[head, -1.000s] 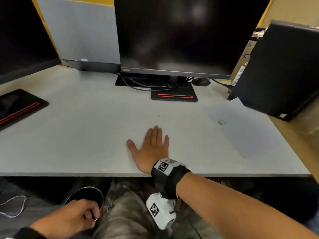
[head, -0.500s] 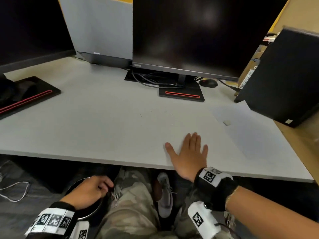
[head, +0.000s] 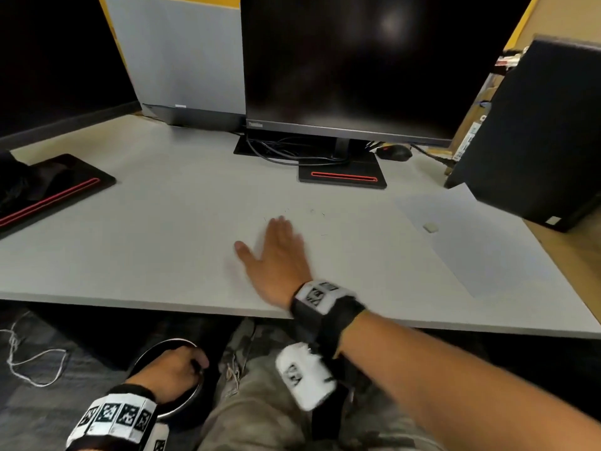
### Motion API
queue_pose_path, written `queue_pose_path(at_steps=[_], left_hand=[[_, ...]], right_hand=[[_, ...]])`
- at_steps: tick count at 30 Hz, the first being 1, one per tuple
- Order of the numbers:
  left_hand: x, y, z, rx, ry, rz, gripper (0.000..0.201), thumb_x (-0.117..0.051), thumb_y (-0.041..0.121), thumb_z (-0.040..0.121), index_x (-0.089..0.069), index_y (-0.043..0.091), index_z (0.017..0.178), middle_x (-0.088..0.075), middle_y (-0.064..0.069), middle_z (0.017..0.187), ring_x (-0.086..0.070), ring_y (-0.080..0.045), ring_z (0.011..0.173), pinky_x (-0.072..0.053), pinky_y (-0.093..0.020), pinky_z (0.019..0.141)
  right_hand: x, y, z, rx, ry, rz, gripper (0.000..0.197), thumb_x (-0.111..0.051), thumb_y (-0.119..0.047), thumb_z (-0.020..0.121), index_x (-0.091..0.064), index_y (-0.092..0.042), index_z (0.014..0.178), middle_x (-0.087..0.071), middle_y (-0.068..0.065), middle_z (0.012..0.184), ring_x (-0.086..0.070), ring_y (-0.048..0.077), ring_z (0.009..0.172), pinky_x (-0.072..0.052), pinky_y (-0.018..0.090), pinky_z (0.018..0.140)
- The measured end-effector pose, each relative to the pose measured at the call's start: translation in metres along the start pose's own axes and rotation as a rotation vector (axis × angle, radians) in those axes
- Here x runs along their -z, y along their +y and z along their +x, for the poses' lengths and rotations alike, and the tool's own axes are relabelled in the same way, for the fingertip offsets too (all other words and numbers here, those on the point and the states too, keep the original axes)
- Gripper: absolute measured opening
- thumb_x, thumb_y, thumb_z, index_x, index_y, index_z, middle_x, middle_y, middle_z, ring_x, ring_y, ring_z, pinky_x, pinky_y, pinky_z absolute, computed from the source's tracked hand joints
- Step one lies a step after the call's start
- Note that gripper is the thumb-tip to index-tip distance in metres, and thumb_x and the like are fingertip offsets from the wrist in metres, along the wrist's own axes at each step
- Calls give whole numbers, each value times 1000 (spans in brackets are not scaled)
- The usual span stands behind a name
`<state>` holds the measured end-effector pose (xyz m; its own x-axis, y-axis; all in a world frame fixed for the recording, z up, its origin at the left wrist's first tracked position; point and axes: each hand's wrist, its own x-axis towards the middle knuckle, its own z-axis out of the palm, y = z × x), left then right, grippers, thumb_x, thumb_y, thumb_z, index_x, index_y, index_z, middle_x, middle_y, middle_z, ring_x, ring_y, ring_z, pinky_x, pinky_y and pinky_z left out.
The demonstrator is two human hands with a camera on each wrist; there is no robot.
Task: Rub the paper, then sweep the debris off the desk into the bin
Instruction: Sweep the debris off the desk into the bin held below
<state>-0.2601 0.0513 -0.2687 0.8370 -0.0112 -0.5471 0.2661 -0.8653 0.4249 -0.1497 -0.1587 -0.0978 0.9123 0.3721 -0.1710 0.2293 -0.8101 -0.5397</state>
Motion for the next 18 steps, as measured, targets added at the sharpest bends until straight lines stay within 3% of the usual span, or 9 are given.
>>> queue_pose_path(at_steps=[3,5,7,10,12,14,16,18], left_hand=[[-1,-4,4,-14,-6,-49,38,-57,6,89,-71,31,115,-66,13,74,-59,7,66,-42,-3,66],[-3,-12,4,-8,-16,-65,39,-57,4,86,-71,32,111,-67,12,68,-59,9,60,-43,-4,65],[-7,-20,0,5,-20,-77,37,-57,3,86,-69,36,100,-65,12,60,-59,8,59,-44,-5,65],[-11,-40,0,67,-24,-41,37,-59,13,90,-59,49,93,-67,14,78,-65,0,80,-46,-9,77],[-13,-55,5,97,-25,-83,37,-58,19,83,-60,55,92,-71,12,83,-69,1,85,-50,-10,82],[-19,-57,10,115,-2,-114,37,-58,19,81,-64,54,93,-74,11,82,-71,-1,83,-52,-14,82],[-27,-54,16,133,12,-125,30,-60,17,91,-66,46,92,-72,11,82,-70,-10,85,-51,-20,83],[-31,-49,17,143,66,-89,28,-56,19,97,-57,45,88,-64,14,85,-65,-12,87,-49,-21,82]], right_hand=[[57,73,12,-251,29,-178,97,-24,-74,105,10,-8,169,18,10,177,18,22,163,11,50,131],[87,118,22,-458,23,-210,107,-24,-82,100,10,-7,168,19,11,177,19,24,163,10,54,130],[98,147,31,-539,11,-158,114,-29,-85,97,12,-5,167,21,13,176,21,27,163,9,53,130],[86,146,40,-470,-49,-224,121,-24,-94,89,17,-10,167,28,11,174,26,28,161,14,55,128],[70,123,46,-363,-113,-299,123,-16,-98,85,19,-13,167,31,9,173,28,27,160,15,56,128],[50,91,52,-244,-156,-329,122,-12,-98,85,21,-13,167,32,8,173,29,25,160,14,55,129],[28,56,52,-113,-193,-338,120,-10,-96,86,21,-13,166,32,6,172,30,23,159,14,52,129],[10,28,47,36,-259,-324,114,-12,-92,91,20,-13,166,32,5,173,31,19,159,14,48,130]])
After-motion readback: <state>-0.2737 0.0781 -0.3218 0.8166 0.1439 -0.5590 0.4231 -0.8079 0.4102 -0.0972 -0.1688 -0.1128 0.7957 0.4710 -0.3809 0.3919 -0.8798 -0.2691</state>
